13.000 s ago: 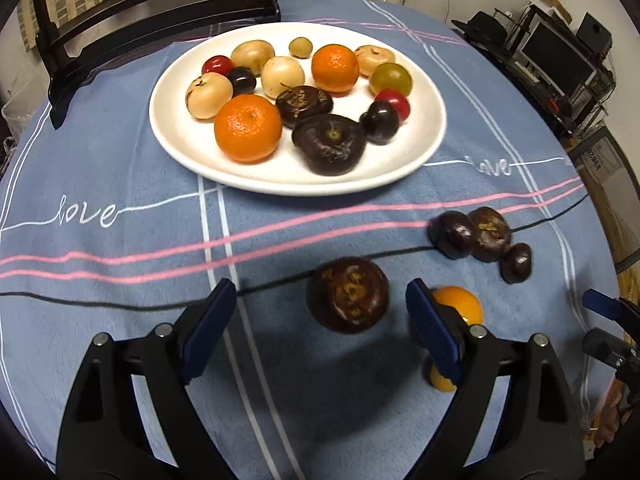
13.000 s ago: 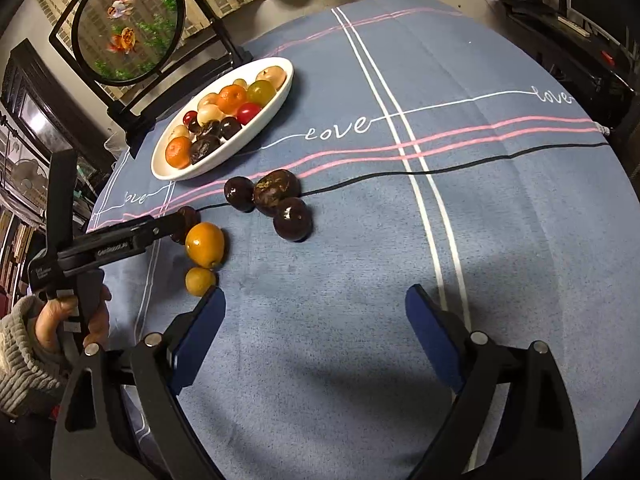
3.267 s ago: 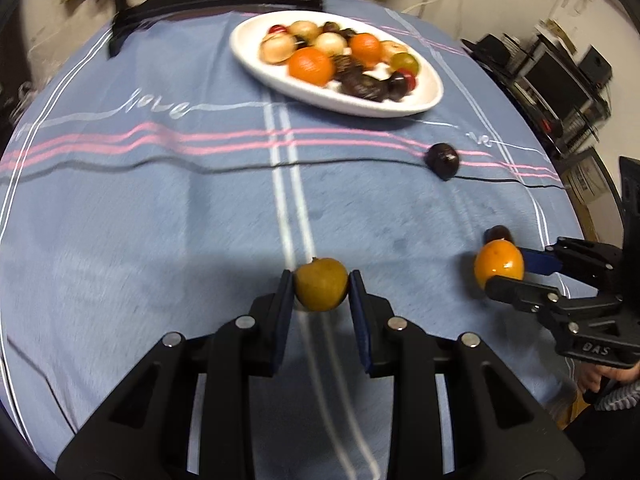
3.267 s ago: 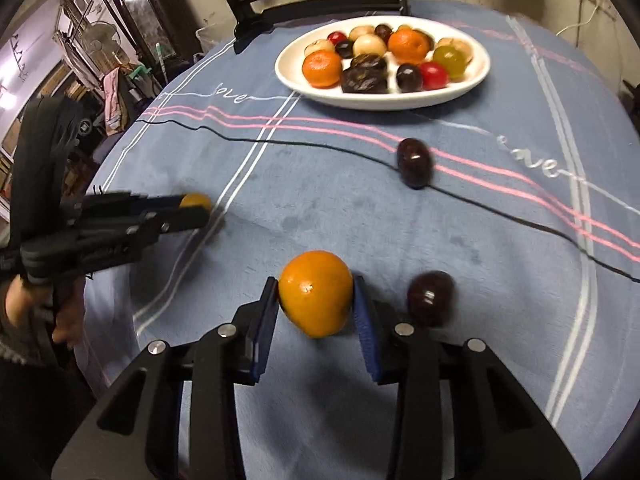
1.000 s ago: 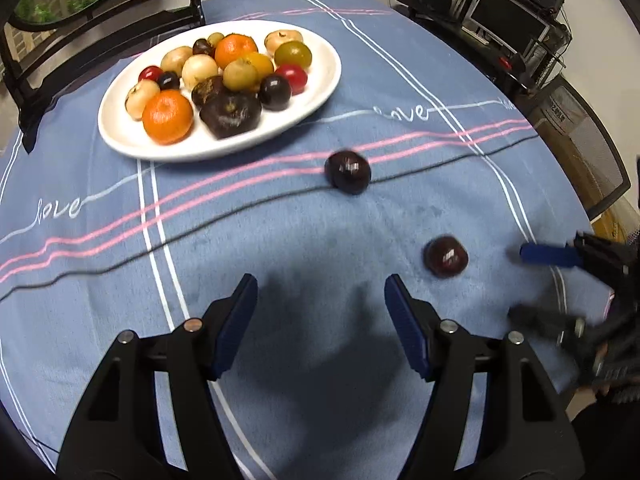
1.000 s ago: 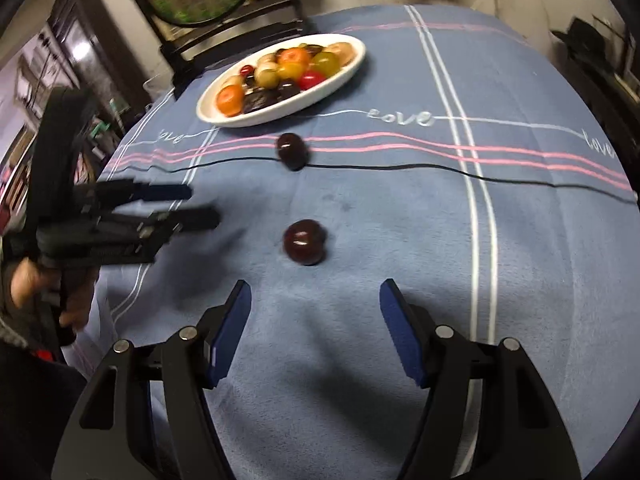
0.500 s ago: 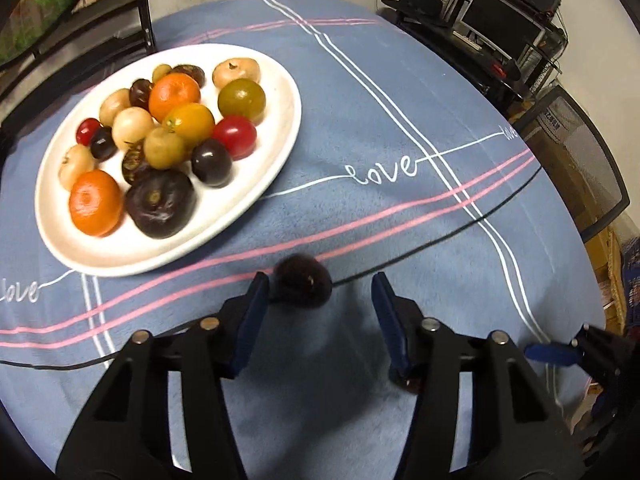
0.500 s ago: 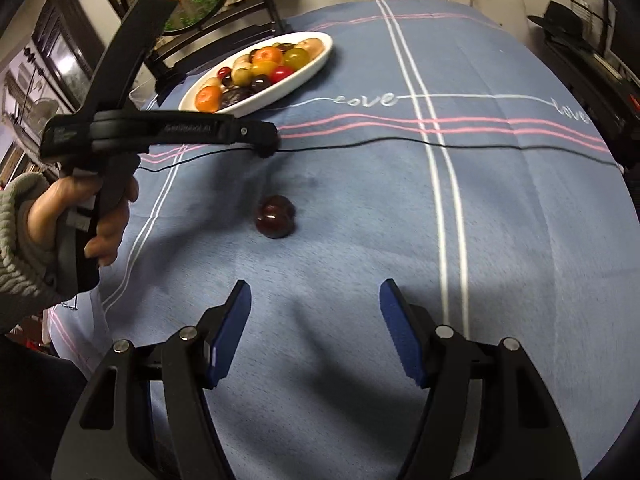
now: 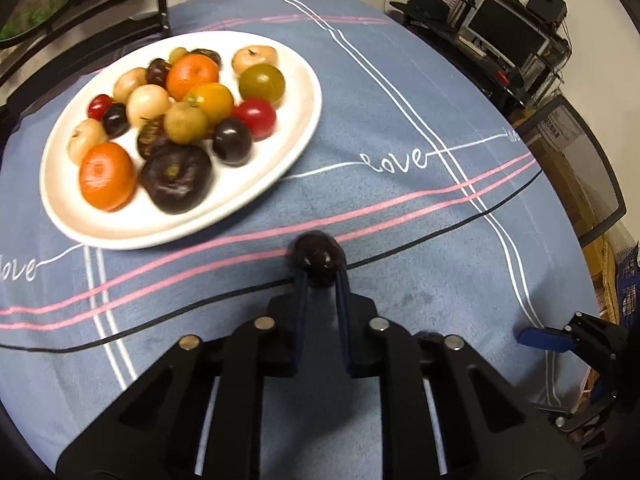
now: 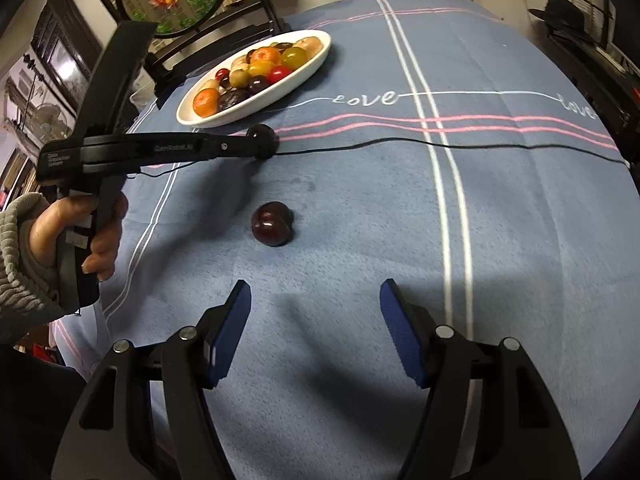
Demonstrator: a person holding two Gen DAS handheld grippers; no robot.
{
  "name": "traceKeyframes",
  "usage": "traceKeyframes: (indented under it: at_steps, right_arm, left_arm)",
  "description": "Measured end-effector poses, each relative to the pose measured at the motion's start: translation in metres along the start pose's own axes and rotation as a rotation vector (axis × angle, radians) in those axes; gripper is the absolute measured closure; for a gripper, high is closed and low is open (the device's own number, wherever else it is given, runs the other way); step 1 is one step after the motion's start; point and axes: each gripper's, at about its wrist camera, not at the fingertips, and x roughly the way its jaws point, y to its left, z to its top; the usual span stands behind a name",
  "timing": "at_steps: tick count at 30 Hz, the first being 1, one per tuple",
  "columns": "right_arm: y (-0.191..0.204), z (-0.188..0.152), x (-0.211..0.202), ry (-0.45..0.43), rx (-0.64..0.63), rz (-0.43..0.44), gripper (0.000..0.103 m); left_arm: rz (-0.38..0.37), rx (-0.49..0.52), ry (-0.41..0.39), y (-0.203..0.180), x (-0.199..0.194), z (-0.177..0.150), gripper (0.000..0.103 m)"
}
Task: Organize fruits
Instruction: 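Grasp the last dark red tomato with the right tool while the left tool holds its tomato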
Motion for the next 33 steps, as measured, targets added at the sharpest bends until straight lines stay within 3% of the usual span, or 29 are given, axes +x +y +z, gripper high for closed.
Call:
traceKeyframes:
  at_steps: [2, 3, 5, 11, 18, 28, 33]
  right_arm:
    - [0.005, 0.005, 0.005, 0.012, -0.023, 0.008, 0.036]
    - [0.007, 0.007, 0.007, 0.017, -0.030, 0.010, 0.036]
    - [0.012, 0.012, 0.010, 0.020, -0.044, 0.023, 0.035]
    - [0.010, 0.013, 0.014, 0.030, -0.049, 0.026, 0.035]
    - [0.005, 0.010, 0.014, 0.025, -0.021, 0.021, 0.035]
    - [0.028, 0.037, 0.033, 0.014, -0.107, 0.049, 0.035]
    - [0.040, 0.041, 0.053, 0.055, -0.143, 0.073, 0.051]
  left_arm:
    - [0.010, -0.015, 0.021, 0.002, 0.002, 0.001, 0.079]
    - [0.012, -0.034, 0.033, 0.004, 0.005, 0.003, 0.061]
    - [0.013, -0.048, 0.013, 0.002, 0.004, 0.004, 0.051]
    - [0.007, -0.053, 0.024, -0.005, 0.013, 0.012, 0.052]
    - [0.014, -0.056, 0.051, -0.009, 0.029, 0.019, 0.071]
    - [0.024, -0.102, -0.029, 0.022, -0.017, -0.012, 0.071]
    - [0.053, -0.173, -0.022, 0.048, -0.038, -0.043, 0.071]
